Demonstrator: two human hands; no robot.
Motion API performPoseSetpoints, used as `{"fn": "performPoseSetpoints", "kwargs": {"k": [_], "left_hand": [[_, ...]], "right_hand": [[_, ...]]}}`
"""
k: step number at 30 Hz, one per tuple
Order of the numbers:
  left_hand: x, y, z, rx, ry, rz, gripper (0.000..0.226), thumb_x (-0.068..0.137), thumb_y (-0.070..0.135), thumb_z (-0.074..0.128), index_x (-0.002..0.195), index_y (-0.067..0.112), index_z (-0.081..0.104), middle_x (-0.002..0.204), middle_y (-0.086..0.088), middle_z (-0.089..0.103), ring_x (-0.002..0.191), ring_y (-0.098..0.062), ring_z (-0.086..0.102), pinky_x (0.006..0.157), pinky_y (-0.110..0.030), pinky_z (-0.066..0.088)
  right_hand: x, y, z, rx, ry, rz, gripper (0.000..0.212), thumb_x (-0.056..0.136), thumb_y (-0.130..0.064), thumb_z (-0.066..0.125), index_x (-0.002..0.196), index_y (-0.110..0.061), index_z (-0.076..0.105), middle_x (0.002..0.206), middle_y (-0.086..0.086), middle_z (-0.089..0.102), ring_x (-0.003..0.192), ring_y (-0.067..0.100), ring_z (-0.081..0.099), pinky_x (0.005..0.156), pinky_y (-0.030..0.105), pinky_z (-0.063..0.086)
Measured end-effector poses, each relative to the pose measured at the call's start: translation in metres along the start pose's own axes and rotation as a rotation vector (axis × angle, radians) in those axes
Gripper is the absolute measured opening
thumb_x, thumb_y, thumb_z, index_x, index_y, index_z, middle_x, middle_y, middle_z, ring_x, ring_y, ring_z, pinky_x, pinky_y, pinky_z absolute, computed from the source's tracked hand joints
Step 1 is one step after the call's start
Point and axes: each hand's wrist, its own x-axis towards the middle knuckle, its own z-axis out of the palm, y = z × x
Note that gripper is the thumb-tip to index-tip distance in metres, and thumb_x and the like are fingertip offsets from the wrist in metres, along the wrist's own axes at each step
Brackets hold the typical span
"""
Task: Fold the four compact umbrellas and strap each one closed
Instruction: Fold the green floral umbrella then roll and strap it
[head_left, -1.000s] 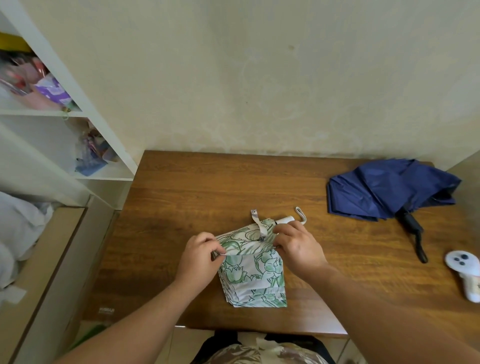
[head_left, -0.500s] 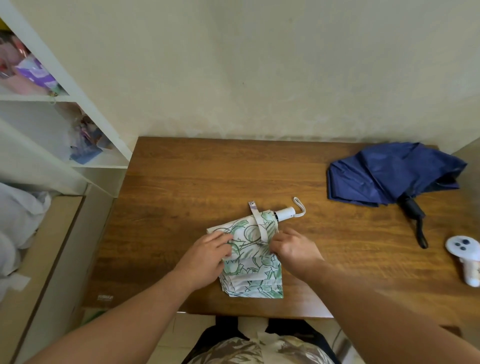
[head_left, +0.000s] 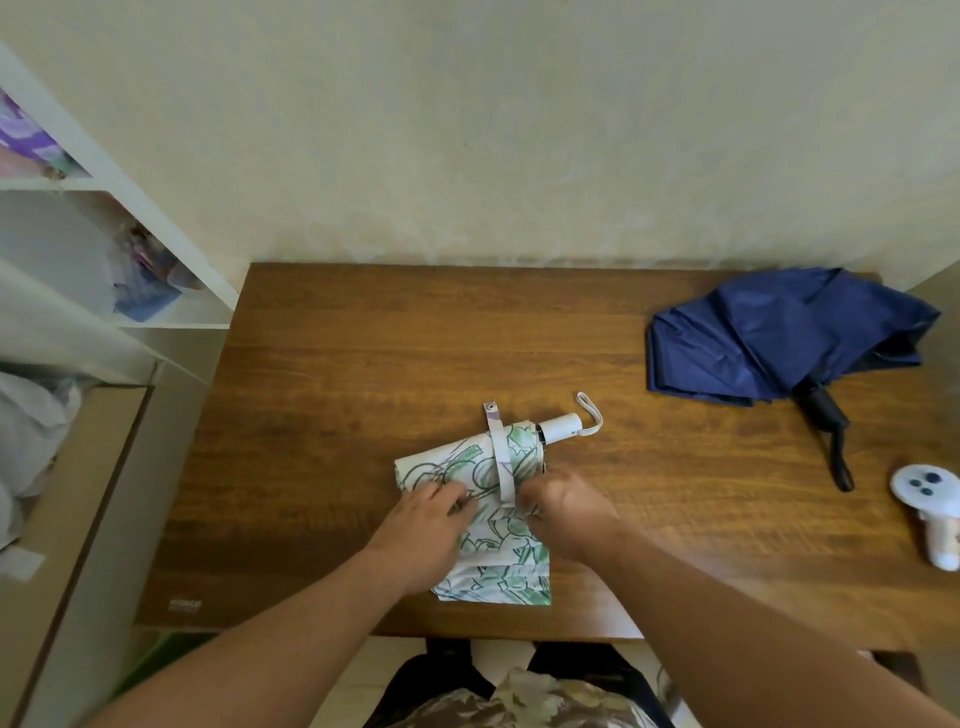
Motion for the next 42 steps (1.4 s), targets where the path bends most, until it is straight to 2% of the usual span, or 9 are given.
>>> {"fn": "performPoseSetpoints", "kwargs": {"k": [4,8,16,21,27,32,38,40,42], "left_hand": [[-0.002,-0.003,0.009,0.001,-0.063,0.039,0.062,0.105,0.035,0.049,0.163,0.026,0.028,0.162,-0.002,0.022,0.143,-0.027,0.028,0.123,-0.045,0.029],[-0.002,-0.007,0.008,-0.012,-0.106,0.069,0.066,0.106,0.039,0.049,0.166,0.028,0.023,0.166,0.0,0.017,0.147,-0.026,0.026,0.124,-0.043,0.028],[-0.003,-0.028,0.002,-0.204,-0.155,0.074,0.07,0.103,0.067,0.02,0.166,0.035,0.026,0.172,0.019,0.019,0.156,-0.012,0.021,0.122,-0.026,0.016],[-0.003,-0.035,0.001,-0.233,-0.161,0.093,0.056,0.113,0.045,0.034,0.166,0.037,0.023,0.17,0.024,0.018,0.155,-0.008,0.02,0.124,-0.025,0.015],[-0.001,-0.031,0.001,-0.172,-0.183,0.131,0.058,0.112,0.046,0.037,0.166,0.032,0.024,0.167,0.022,0.019,0.148,-0.011,0.024,0.124,-0.031,0.024],[-0.005,-0.021,0.008,-0.054,-0.121,0.154,0.063,0.11,0.047,0.038,0.167,0.024,0.022,0.167,0.008,0.017,0.144,-0.02,0.028,0.124,-0.036,0.029],[-0.033,-0.006,0.036,-0.002,-0.128,0.149,0.078,0.107,0.055,0.037,0.168,0.031,-0.005,0.174,0.0,-0.02,0.161,-0.025,-0.016,0.121,-0.04,-0.018],[-0.041,-0.008,0.043,-0.039,-0.175,0.149,0.075,0.108,0.055,0.036,0.166,0.039,-0.009,0.169,0.005,-0.03,0.156,-0.019,-0.027,0.122,-0.042,-0.018],[-0.041,-0.01,0.04,-0.081,-0.126,0.131,0.062,0.108,0.054,0.034,0.165,0.044,0.01,0.175,0.008,-0.008,0.161,-0.014,-0.004,0.129,-0.043,-0.001]], "right_hand": [[0.006,-0.007,0.001,0.419,-0.075,0.179,0.043,0.09,-0.022,0.066,0.13,-0.037,0.06,0.112,-0.014,0.068,0.089,0.002,0.064,0.069,0.016,0.051],[0.007,-0.015,0.003,0.592,-0.146,0.247,0.041,0.085,-0.017,0.067,0.122,-0.036,0.067,0.109,-0.011,0.072,0.099,0.014,0.07,0.085,0.038,0.063],[-0.02,-0.013,0.016,0.413,-0.24,0.23,0.041,0.098,-0.008,0.055,0.126,-0.032,0.071,0.127,-0.007,0.07,0.111,0.017,0.065,0.103,0.039,0.053],[-0.045,-0.003,0.039,0.332,-0.355,0.283,0.026,0.093,-0.01,0.066,0.109,-0.026,0.08,0.129,-0.005,0.068,0.114,0.02,0.064,0.104,0.035,0.052],[-0.05,0.002,0.021,0.051,-0.081,0.432,0.025,0.09,-0.015,0.05,0.095,-0.023,0.072,0.097,-0.002,0.07,0.093,0.021,0.067,0.08,0.034,0.056],[-0.019,-0.006,0.006,-0.019,0.227,0.14,0.029,0.092,-0.021,0.06,0.118,-0.024,0.073,0.127,-0.003,0.06,0.118,0.025,0.052,0.099,0.043,0.05],[0.017,-0.023,0.016,-0.158,0.098,-0.085,0.046,0.099,-0.02,0.062,0.144,-0.023,0.052,0.145,0.0,0.046,0.131,0.028,0.048,0.103,0.048,0.052],[0.016,-0.016,0.019,-0.193,0.065,-0.088,0.04,0.101,-0.028,0.059,0.14,-0.025,0.054,0.142,-0.003,0.046,0.13,0.026,0.047,0.099,0.047,0.054],[0.011,-0.008,0.023,-0.19,0.018,-0.094,0.048,0.101,-0.03,0.058,0.148,-0.027,0.048,0.15,-0.004,0.039,0.137,0.023,0.039,0.106,0.05,0.049]]}}
